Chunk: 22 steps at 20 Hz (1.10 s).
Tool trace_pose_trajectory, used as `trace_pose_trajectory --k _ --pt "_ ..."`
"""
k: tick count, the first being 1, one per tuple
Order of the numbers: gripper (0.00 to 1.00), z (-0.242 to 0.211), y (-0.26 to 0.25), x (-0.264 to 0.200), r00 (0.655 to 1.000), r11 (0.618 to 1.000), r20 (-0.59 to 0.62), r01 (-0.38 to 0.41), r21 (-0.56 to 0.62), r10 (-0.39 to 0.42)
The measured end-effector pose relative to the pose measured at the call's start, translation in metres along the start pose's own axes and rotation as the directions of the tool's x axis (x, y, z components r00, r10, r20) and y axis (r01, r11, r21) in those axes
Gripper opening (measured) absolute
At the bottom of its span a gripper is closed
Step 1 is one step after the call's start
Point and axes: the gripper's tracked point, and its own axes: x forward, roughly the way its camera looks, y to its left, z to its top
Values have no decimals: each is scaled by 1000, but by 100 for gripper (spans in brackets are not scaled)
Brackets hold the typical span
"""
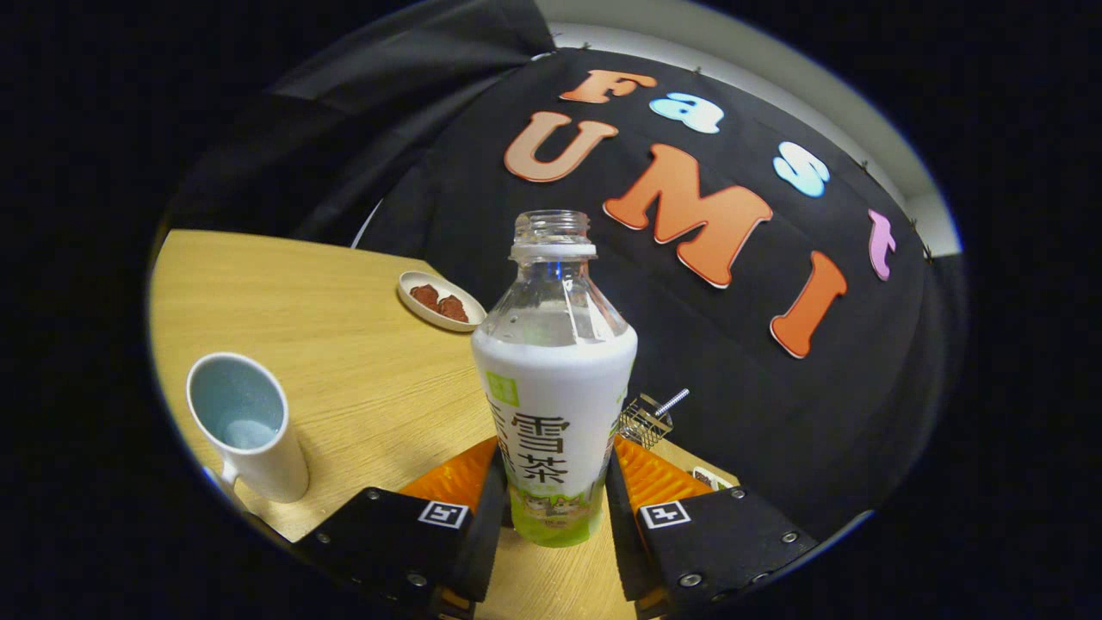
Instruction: Take the bottle from table, then pour the juice into the cup, finally place the bottle on the coaster
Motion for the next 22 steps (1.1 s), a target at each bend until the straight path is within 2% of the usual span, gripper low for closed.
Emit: trace_pose_trajectory --k 3,7,9,12,22 --pt "58 2 -8 16 1000 982 14 -25 185 23" --pt "58 6 -14 39 997 910 36 -75 409 66" --pt "58 -1 -13 50 996 881 28 -88 465 84" --pt "58 -10 -7 60 994 868 6 -96 488 106" --pt "58 -48 15 75 986 901 -89 -89 424 139"
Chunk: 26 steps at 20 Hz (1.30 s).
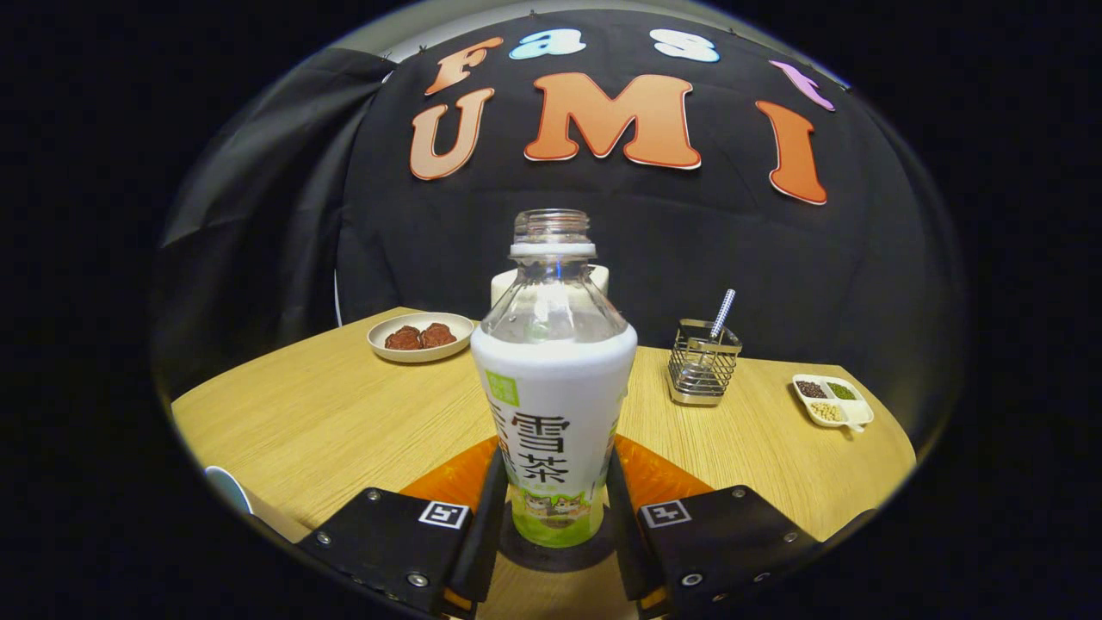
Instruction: Take the bottle from table, then pour the juice into the cup, finally place the bottle on the coaster
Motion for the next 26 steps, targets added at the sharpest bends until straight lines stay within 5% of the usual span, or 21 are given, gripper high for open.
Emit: trace_pose_trajectory --k 7,14,17,26 --pt "60 -2 -3 -10 1000 1000 -2 -9 9 9" --pt "97 43 -6 -50 995 996 81 -68 61 63" --pt "97 84 -16 -88 985 997 161 -67 49 58" --pt "97 196 -72 -225 931 993 344 114 41 -121"
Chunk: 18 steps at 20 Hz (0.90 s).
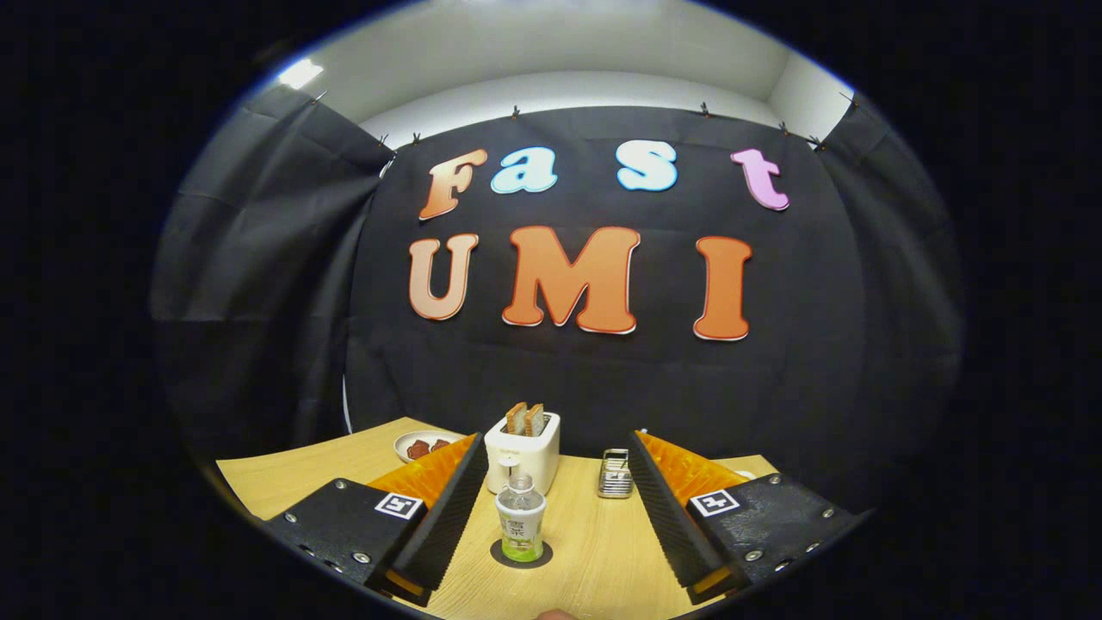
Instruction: Take the bottle from table, then pour the juice into the cup, finally place the bottle on the coaster
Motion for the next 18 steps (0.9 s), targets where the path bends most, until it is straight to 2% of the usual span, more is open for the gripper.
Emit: trace_pose_trajectory --k 4,8,11,14,18 --pt "97 54 -28 -34 995 994 51 94 -56 -91" --pt "97 102 -26 -65 988 996 136 80 -27 -76" --pt "97 123 -30 -86 981 997 175 79 23 -82" --pt "97 134 -47 -98 971 990 194 134 40 -139" --pt "98 143 -61 -109 966 986 197 166 24 -167"
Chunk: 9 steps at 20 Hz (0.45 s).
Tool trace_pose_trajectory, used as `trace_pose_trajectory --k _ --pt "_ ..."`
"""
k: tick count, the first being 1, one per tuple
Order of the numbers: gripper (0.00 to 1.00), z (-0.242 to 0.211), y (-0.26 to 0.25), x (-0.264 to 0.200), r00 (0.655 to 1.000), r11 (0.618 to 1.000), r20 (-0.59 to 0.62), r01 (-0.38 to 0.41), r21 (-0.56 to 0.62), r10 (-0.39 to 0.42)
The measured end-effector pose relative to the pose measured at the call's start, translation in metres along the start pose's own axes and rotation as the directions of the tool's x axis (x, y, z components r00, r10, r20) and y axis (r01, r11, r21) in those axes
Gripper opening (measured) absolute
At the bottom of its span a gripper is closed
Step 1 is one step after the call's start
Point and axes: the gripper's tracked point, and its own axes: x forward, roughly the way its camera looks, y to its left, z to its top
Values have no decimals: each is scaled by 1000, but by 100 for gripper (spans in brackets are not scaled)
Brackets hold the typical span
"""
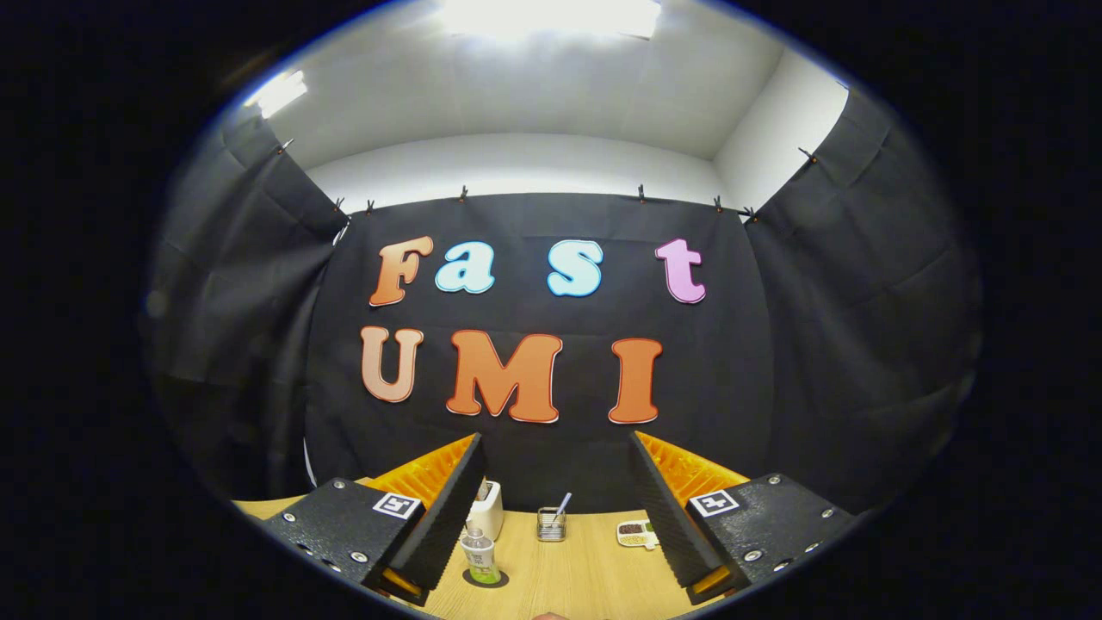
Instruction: Take the bottle from table, then pour the juice into the cup, finally place the bottle on the coaster
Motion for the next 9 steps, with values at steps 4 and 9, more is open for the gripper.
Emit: trace_pose_trajectory --k 4,9 --pt "98 -2 -4 -10 1000 1000 -18 1 -11 -1" --pt "98 -22 5 -24 998 1000 -60 -31 3 31"
